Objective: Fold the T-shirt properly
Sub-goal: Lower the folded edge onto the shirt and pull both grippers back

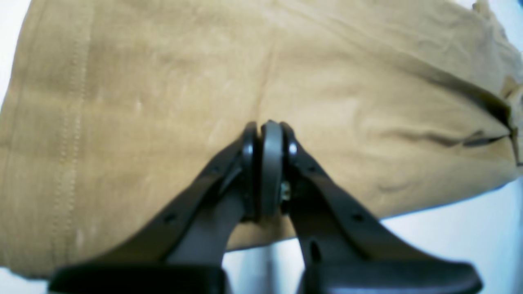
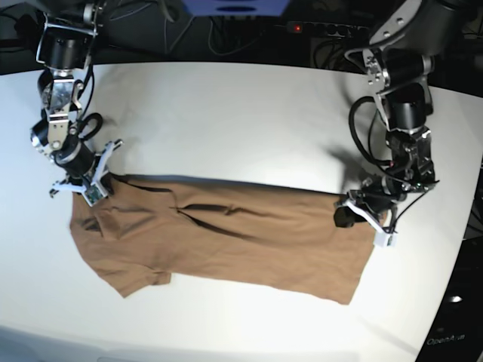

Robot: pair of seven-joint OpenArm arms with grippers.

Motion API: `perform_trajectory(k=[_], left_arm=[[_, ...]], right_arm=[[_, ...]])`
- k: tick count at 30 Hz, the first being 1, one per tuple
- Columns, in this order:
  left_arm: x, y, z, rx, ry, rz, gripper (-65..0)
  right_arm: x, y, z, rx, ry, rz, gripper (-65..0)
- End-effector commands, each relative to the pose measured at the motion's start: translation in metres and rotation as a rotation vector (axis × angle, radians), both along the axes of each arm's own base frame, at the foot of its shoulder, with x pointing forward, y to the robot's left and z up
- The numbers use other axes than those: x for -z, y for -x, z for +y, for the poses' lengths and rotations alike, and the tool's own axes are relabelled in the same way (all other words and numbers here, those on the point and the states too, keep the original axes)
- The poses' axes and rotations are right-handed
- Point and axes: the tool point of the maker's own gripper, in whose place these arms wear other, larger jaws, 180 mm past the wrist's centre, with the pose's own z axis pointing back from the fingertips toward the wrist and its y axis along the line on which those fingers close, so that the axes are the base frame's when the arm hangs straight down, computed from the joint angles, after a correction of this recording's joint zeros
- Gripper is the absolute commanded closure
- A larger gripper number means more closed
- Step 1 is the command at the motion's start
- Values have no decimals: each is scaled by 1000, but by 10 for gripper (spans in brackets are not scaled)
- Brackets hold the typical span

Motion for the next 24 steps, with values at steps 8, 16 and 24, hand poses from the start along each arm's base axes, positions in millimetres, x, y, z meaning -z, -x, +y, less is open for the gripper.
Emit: perform_trajectory(k=[8,16,24], left_arm=[[47,60,14,17,-65,155,-25],[82,122,31,7,-86,280,-25],[104,183,66,-118,-74,377,-25]], right_arm=[[14,23,-16,20,50,66,-33],[20,40,-20,20,62,92,-33],[12,63,-20,9,72,63,-33]])
